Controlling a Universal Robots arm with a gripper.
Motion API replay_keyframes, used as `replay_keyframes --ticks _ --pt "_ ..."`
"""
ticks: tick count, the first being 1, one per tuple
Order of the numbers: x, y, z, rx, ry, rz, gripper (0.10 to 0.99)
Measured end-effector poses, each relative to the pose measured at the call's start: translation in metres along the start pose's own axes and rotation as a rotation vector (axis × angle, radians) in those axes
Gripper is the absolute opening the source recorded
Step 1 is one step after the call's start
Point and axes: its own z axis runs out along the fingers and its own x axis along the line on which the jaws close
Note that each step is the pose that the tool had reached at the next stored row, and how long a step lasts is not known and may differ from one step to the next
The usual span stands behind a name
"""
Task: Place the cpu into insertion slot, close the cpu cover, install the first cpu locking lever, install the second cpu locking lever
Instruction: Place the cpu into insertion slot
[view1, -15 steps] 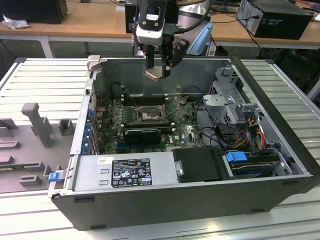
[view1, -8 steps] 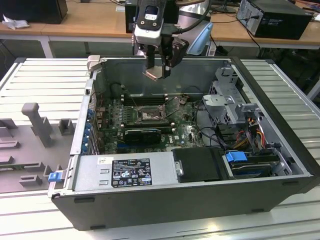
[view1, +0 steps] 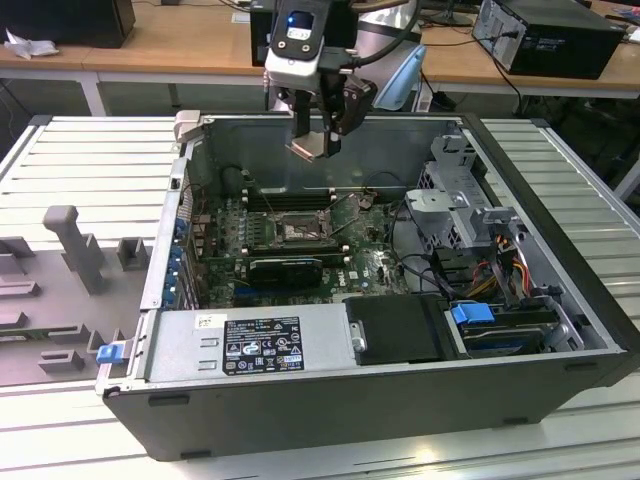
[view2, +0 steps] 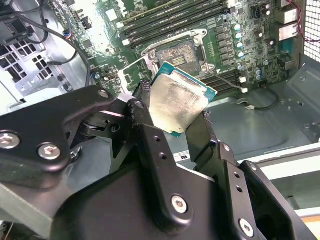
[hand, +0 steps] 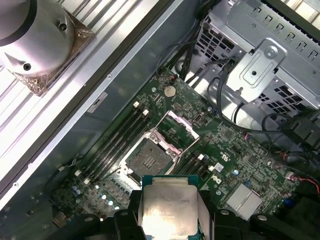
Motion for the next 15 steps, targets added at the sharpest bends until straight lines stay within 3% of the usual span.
replay_keyframes --ticks 15 --pt "0.0000 0.0000 0.0000 -0.001 -0.0056 0.063 0.529"
